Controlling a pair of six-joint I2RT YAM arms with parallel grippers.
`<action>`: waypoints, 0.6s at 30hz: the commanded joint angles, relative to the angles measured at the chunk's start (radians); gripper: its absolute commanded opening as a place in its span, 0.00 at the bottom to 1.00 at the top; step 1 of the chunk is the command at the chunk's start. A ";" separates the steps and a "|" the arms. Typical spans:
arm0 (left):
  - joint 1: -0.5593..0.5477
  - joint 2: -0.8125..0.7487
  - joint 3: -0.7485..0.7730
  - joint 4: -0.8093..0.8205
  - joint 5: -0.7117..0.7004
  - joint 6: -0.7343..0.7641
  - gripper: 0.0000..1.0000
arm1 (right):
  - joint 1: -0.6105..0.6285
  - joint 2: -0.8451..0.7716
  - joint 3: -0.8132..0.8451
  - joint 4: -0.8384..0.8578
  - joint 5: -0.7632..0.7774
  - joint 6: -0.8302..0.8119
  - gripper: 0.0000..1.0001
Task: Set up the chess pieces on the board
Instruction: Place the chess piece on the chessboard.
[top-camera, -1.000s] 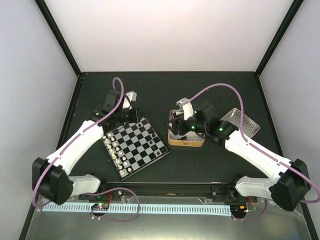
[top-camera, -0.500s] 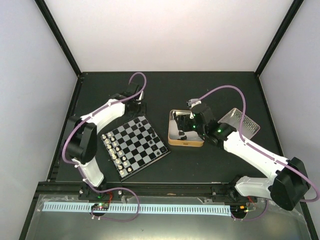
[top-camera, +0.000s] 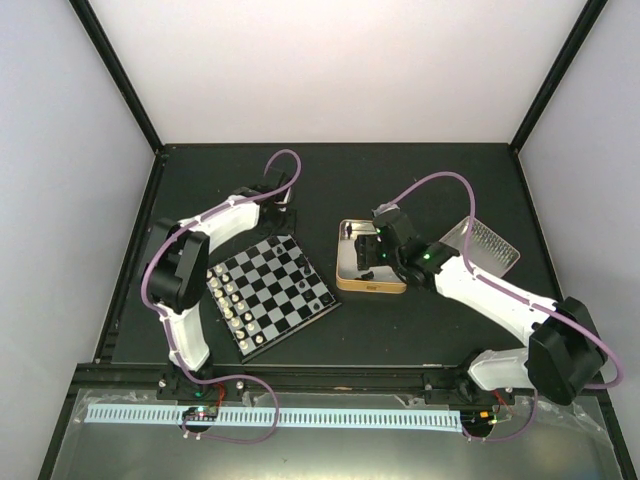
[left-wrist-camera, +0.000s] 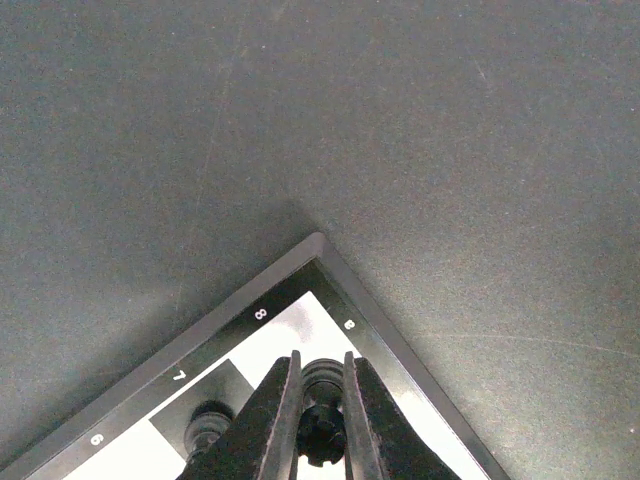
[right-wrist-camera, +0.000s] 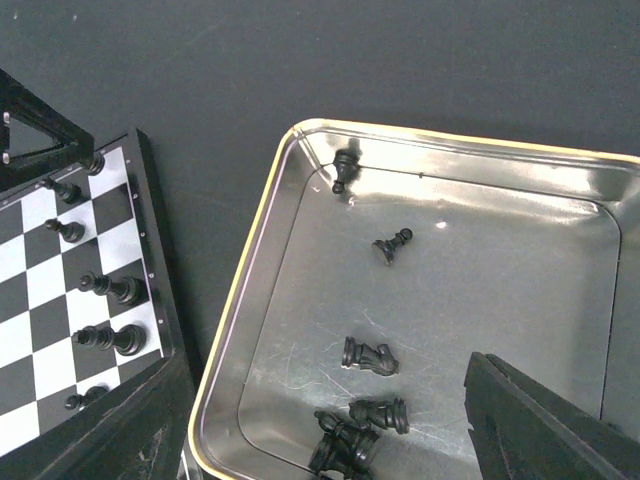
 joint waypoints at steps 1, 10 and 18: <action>-0.003 0.024 0.001 0.015 -0.039 -0.002 0.02 | -0.007 0.010 0.038 -0.012 0.040 0.006 0.76; -0.003 0.033 -0.024 0.037 -0.025 -0.013 0.08 | -0.010 0.000 0.031 -0.016 0.047 0.008 0.76; -0.003 0.024 -0.015 0.032 -0.034 -0.011 0.27 | -0.011 -0.026 0.014 -0.016 0.040 0.026 0.76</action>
